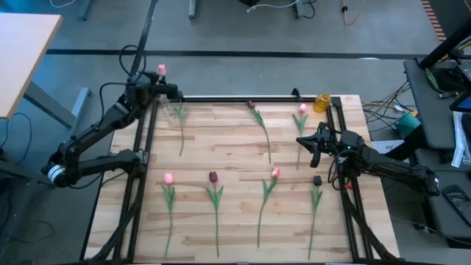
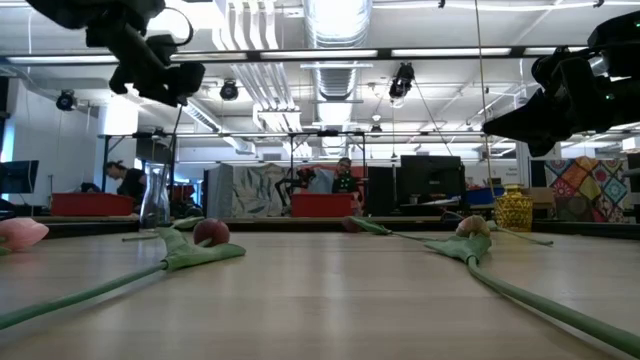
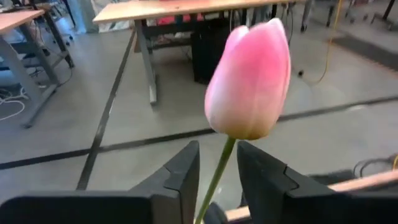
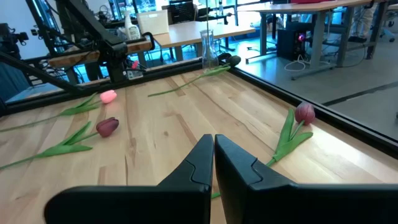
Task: Sort flowers into vase by color
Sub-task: Put the top left pink flower into the transparent vase, then put the right black flower into the yellow vase
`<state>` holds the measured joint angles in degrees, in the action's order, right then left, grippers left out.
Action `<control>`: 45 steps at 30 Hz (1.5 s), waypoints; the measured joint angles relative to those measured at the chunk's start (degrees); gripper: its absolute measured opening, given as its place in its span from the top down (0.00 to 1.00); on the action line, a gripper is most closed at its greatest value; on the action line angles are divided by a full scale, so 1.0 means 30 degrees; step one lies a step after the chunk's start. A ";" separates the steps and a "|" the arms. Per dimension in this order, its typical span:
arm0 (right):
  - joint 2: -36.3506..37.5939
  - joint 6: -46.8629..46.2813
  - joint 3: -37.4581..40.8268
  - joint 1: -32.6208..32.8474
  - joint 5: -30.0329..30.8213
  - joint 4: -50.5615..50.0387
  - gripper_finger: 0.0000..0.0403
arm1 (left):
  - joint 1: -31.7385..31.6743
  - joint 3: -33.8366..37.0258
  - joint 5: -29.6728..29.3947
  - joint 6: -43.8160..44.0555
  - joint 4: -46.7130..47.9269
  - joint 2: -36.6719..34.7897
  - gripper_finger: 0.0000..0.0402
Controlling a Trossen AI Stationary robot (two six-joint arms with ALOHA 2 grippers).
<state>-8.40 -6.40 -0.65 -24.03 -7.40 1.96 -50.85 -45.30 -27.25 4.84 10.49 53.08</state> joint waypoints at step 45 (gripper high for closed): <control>0.0000 0.4001 0.0001 0.0000 0.0007 0.0022 0.98 | 0.2666 -0.5668 0.8081 0.0925 0.4972 0.0624 1.00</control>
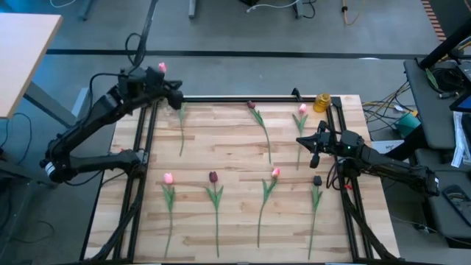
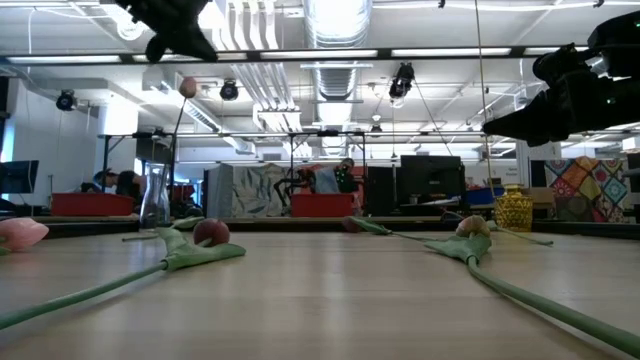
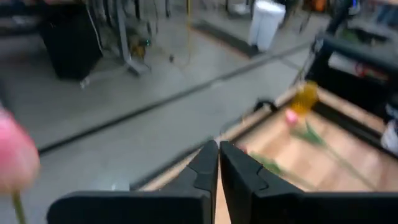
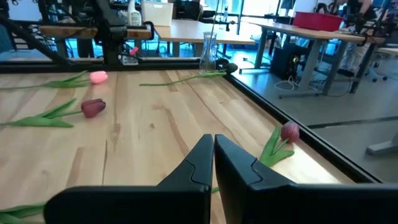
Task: Sort flowers into vase by color
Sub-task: Put the right black flower into the yellow vase
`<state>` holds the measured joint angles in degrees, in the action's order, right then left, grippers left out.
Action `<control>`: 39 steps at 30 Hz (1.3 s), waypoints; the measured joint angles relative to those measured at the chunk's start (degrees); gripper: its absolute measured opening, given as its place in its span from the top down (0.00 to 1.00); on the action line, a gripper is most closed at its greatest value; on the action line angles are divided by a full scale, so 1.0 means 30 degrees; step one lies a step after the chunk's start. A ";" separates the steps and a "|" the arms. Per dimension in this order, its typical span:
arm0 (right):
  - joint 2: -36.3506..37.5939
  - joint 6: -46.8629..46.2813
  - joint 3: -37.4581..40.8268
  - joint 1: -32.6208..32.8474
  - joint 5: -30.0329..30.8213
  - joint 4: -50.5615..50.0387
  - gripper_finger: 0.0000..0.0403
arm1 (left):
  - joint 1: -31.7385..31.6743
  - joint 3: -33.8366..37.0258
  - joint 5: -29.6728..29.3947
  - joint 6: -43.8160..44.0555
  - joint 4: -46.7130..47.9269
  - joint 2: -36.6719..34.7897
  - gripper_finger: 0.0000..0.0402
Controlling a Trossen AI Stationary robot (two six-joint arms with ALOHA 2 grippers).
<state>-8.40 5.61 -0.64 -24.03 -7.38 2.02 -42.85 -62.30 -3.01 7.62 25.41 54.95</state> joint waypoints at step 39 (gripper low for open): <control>0.0000 -0.2541 0.0000 -0.0007 -0.0015 0.0798 0.98 | -0.1081 -0.3061 -0.2816 -0.1661 0.1317 0.0484 1.00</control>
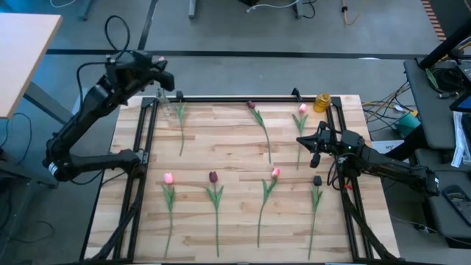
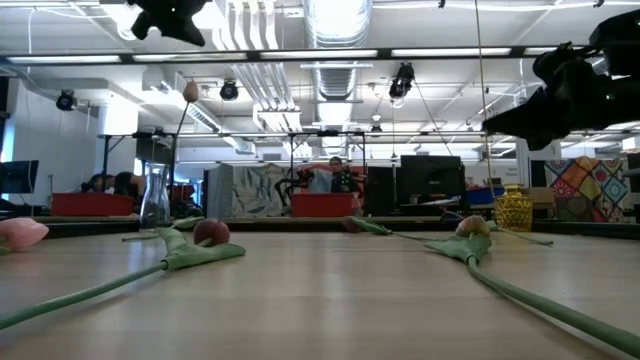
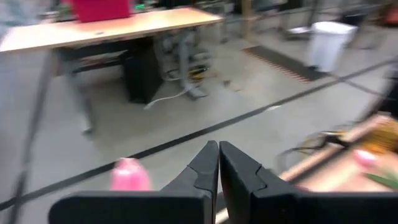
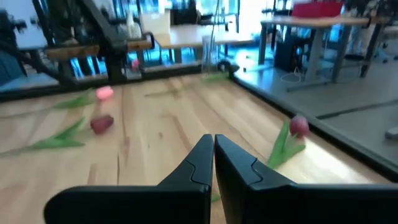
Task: Sort flowers into vase by color
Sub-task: Put the right black flower into the yellow vase
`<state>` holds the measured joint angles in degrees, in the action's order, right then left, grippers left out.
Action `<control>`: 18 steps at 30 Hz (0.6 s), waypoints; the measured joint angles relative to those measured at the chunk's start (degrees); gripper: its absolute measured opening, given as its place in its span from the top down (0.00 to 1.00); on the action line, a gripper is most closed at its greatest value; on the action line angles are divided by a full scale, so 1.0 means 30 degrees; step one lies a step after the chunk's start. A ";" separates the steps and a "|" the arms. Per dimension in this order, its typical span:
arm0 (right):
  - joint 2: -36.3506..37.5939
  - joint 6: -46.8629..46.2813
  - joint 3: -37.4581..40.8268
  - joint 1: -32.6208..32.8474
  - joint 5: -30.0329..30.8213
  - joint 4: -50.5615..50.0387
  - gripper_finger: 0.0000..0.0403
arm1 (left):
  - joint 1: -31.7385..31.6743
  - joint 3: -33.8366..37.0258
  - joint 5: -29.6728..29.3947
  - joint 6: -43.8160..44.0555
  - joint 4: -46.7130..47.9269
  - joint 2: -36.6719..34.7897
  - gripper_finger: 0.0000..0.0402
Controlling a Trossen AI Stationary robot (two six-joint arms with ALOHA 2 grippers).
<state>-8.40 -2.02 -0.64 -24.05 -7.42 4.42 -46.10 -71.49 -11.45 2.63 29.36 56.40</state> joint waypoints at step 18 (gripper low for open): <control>-0.0475 -0.6644 0.0000 0.0000 0.3822 0.4478 0.98 | 0.8345 0.6187 0.1442 0.4109 -0.6809 -0.0390 1.00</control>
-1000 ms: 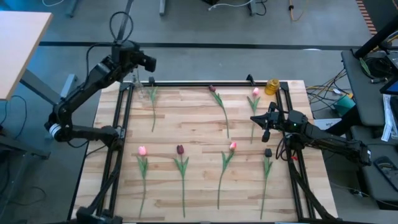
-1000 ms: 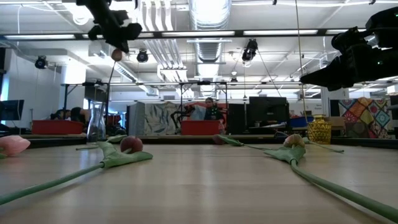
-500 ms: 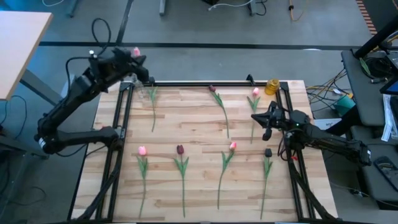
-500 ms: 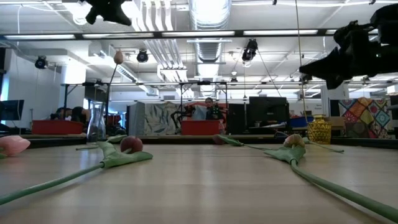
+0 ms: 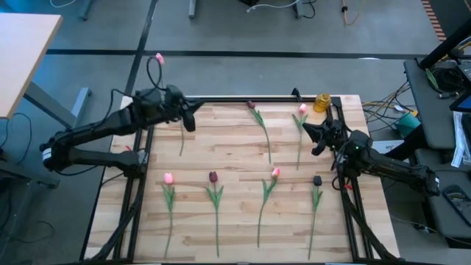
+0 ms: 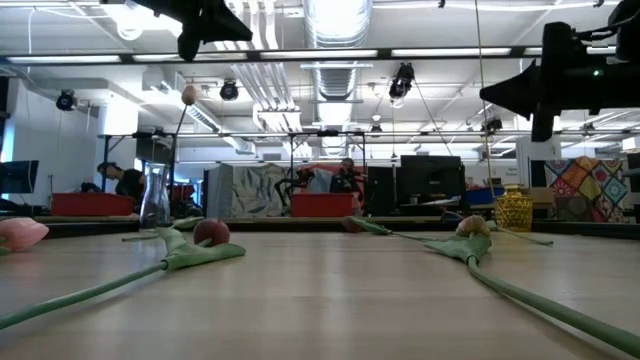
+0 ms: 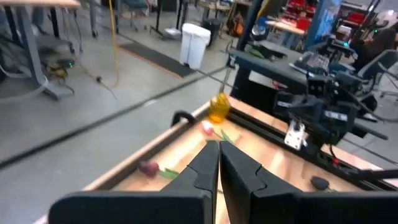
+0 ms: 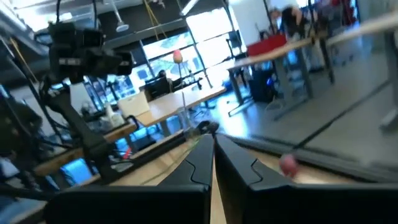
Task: Sort flowers into vase by color
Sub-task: Put the right black flower into the yellow vase
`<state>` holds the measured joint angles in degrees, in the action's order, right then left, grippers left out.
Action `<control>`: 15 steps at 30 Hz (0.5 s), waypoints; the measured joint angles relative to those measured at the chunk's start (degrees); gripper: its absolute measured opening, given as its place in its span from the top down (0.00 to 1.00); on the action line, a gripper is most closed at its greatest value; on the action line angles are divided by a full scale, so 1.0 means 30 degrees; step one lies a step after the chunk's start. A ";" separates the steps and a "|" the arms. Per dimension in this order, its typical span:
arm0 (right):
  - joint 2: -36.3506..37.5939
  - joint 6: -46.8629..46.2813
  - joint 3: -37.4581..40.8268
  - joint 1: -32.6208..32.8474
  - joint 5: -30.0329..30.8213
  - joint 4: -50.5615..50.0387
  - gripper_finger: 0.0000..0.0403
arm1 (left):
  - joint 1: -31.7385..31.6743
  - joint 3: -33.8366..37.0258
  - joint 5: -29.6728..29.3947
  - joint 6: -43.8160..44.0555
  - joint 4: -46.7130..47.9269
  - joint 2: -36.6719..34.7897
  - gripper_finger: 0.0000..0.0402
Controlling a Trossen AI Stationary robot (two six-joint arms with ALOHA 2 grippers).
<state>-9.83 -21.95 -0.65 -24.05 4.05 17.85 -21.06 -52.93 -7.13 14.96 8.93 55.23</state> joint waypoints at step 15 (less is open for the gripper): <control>-0.2660 -0.2245 -0.3343 0.0049 -0.2052 -0.5561 0.97 | 0.0642 0.1792 -0.0425 0.0982 -0.3045 0.0771 1.00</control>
<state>-17.81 -28.68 -10.67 -23.91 -2.11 1.16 -19.14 -47.55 -8.40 17.91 -0.21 57.55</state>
